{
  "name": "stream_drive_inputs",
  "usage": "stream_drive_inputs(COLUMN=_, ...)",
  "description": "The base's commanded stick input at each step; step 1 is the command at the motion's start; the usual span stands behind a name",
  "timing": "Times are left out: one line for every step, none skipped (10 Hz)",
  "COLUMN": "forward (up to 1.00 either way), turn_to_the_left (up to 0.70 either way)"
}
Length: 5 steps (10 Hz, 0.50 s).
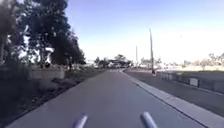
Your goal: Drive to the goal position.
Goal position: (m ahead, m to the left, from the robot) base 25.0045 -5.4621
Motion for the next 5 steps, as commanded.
stream_drive_inputs(forward=0.98, turn_to_the_left=0.00)
stream_drive_inputs(forward=0.98, turn_to_the_left=0.00)
stream_drive_inputs(forward=0.98, turn_to_the_left=0.00)
stream_drive_inputs(forward=0.98, turn_to_the_left=0.00)
stream_drive_inputs(forward=0.98, turn_to_the_left=0.00)
